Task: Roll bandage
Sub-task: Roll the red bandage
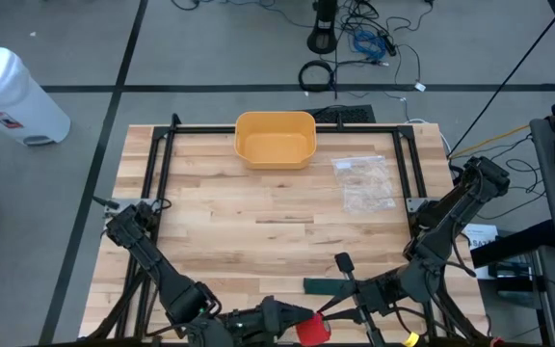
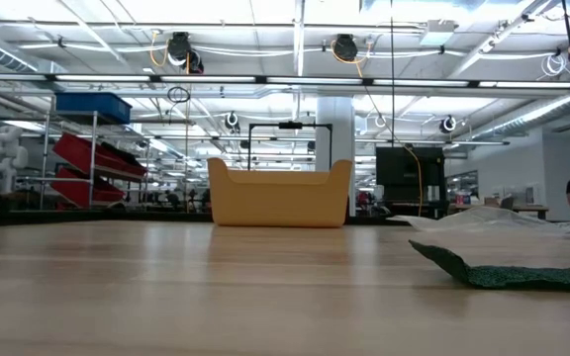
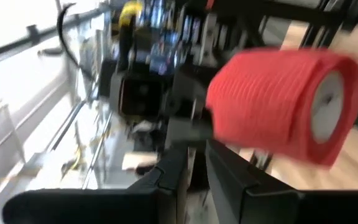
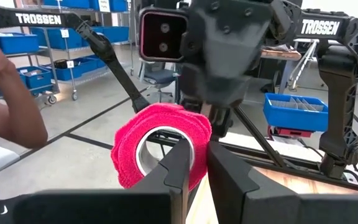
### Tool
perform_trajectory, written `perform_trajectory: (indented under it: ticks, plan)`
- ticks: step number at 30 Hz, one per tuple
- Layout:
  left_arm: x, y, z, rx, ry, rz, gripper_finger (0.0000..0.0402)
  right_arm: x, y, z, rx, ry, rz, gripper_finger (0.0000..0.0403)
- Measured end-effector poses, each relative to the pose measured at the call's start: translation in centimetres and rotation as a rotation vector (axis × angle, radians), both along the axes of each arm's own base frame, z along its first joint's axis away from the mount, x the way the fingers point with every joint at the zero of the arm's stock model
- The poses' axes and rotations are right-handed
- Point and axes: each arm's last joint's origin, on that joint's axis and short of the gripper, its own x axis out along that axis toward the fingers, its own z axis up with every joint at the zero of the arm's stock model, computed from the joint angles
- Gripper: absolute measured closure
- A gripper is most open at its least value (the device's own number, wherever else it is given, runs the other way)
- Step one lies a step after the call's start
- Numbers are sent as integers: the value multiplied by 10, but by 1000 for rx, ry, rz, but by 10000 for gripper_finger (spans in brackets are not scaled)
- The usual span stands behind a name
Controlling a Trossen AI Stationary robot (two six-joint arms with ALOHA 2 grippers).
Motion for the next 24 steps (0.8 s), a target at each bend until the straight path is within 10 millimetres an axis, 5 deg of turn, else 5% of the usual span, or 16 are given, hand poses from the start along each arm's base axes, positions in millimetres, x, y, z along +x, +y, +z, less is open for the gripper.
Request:
perform_trajectory:
  ticks: [6,16,24]
  plan:
    - [-13,-8,3,-34,-43,161,336,0,0,-1,-5,5,0,362]
    - [-45,-35,2,-410,-148,197,336,0,0,0,-20,-6,-2,362]
    - [-62,-39,-26,-541,-72,240,336,1,-1,4,-22,-46,-5,362]
